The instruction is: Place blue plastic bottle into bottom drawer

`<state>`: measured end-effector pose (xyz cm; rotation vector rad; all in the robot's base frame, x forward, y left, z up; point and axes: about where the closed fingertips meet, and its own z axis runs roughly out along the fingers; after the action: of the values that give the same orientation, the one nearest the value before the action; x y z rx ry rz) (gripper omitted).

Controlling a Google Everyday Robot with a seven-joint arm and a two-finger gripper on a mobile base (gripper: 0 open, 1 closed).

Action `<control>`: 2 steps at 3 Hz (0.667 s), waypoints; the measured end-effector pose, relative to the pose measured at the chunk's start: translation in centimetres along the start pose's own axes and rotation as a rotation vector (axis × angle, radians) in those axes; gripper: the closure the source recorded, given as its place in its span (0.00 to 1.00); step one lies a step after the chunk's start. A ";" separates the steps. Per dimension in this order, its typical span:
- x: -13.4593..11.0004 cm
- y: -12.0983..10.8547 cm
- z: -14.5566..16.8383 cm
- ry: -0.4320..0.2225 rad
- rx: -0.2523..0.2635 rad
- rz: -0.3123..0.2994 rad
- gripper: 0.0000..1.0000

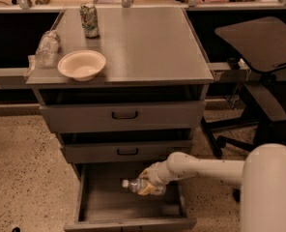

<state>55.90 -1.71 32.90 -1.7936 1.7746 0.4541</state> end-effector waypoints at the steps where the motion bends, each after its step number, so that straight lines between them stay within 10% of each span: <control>1: 3.4 0.0 3.6 -0.055 0.007 -0.059 1.00; 2: 6.4 0.3 6.3 -0.029 0.010 -0.100 0.82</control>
Offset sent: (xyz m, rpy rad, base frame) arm 0.0182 -0.0284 -0.1382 -0.0358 -0.0905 0.0608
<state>56.94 -2.93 24.04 -1.8498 1.6568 0.4280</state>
